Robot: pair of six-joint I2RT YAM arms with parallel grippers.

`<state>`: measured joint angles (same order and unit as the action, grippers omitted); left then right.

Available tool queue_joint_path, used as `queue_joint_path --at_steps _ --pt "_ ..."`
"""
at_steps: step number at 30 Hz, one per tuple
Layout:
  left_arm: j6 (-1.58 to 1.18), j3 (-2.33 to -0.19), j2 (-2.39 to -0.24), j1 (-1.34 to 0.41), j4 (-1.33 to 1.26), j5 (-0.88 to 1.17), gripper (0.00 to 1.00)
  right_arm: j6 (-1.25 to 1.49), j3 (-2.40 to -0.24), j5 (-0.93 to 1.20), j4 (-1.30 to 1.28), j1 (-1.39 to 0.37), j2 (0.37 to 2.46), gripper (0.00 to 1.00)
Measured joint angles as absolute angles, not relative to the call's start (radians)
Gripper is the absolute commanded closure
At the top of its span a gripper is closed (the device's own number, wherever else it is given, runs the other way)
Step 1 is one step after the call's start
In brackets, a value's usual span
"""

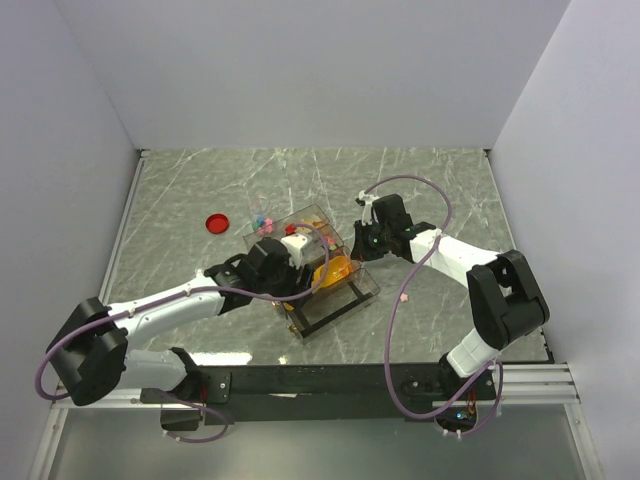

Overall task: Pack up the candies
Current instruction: Scoop the fake candies from the storage box.

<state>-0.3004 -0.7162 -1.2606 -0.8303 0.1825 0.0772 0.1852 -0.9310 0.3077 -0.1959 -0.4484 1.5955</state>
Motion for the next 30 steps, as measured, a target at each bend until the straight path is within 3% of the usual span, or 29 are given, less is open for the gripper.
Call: queue_joint_path --at_steps 9,30 --pt "-0.288 -0.710 -1.233 -0.824 0.221 0.069 0.30 0.185 -0.931 0.309 -0.195 -0.448 1.596 1.00" --pt "-0.121 -0.753 -1.264 -1.073 0.303 -0.216 0.37 0.186 -0.929 0.331 -0.195 -0.448 1.596 1.00"
